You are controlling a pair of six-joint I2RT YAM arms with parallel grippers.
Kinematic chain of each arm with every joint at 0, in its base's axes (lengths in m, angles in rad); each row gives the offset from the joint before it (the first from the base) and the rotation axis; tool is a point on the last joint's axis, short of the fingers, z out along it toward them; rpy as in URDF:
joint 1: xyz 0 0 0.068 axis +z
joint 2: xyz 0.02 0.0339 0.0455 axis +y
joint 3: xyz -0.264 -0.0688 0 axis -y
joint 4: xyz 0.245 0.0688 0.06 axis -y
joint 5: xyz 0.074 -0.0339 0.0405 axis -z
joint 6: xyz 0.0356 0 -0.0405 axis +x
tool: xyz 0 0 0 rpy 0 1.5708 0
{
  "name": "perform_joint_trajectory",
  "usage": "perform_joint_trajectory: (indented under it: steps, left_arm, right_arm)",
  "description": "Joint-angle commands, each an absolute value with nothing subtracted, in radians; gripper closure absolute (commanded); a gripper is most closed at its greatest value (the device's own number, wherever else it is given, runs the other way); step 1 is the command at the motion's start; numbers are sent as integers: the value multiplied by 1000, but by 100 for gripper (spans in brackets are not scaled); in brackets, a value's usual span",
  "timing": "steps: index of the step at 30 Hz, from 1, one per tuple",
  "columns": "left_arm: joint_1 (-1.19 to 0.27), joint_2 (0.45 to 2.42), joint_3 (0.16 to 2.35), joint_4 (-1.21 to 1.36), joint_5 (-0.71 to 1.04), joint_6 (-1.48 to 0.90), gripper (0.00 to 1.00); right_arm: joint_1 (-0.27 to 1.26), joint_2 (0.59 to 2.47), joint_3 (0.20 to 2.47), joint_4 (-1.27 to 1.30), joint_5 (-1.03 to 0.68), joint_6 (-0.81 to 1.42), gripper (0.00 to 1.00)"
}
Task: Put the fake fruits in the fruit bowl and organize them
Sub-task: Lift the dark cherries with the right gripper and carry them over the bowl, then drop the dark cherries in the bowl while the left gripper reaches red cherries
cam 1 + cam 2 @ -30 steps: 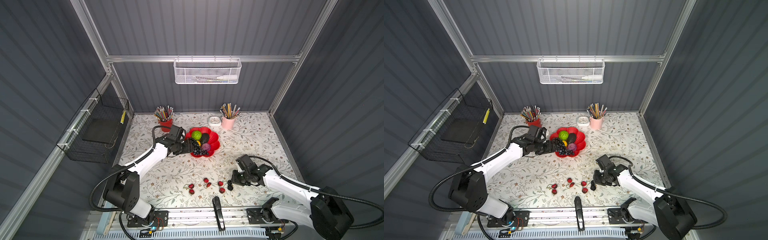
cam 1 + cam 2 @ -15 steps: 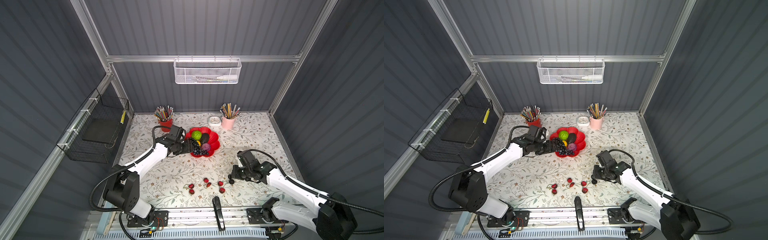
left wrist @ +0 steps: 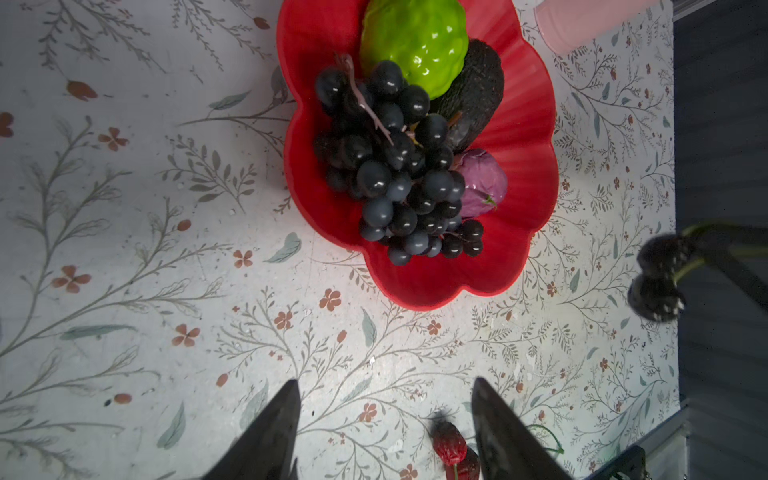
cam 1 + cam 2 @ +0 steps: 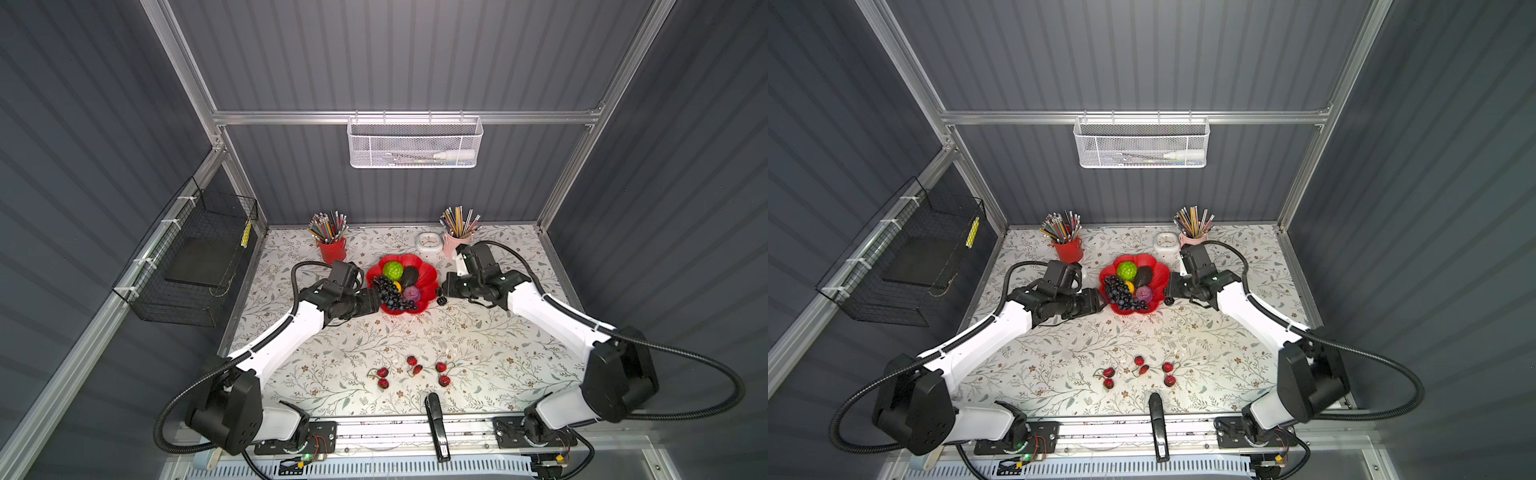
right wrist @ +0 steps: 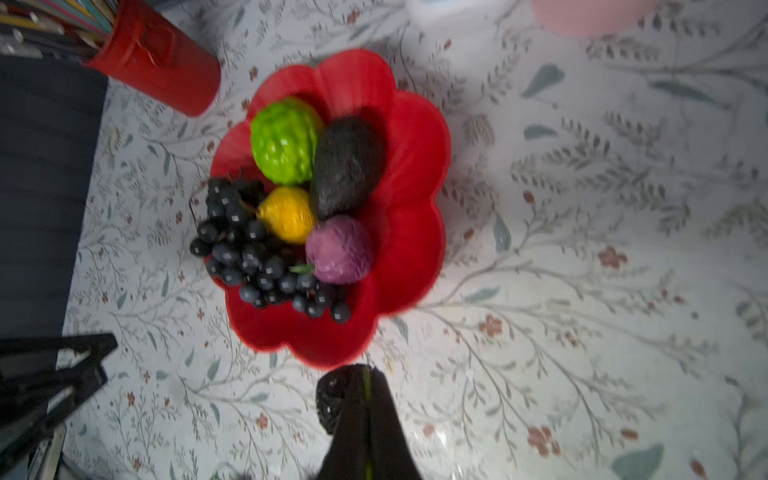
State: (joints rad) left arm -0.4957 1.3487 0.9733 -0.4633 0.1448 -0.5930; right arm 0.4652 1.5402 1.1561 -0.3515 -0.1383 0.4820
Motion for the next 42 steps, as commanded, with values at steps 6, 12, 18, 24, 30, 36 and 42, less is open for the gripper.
perform_joint_trajectory:
  steps: [6,12,18,24,30,36,42]
  left_arm:
    - [-491,1315,932,-478,120,-628,34]
    - [-490,1293,920,-491,114,-630,34]
    - [-491,1278,908,-498,110,-636,34]
    - [-491,1286,912,-500,110,-640,34]
    - [-491,1295,918,-526,109,-638,32]
    - [-491,1301,919,-566,117,-641,29]
    - [-494,1347,915,-640,196,-633,29]
  right_arm:
    - [428,1822,1390,-267,-241,436,96]
    - [426,1944,1484,-282,-245,461,95]
    - [426,2011,1501,-285,-249,454,94]
    - [425,2040,1505,-279,-240,456,92]
    - [425,2055,1511,-278,-238,428,85]
    - [426,2010,1510,-288,-211,368,73]
    - [425,1915,1506,-325,-171,308,58]
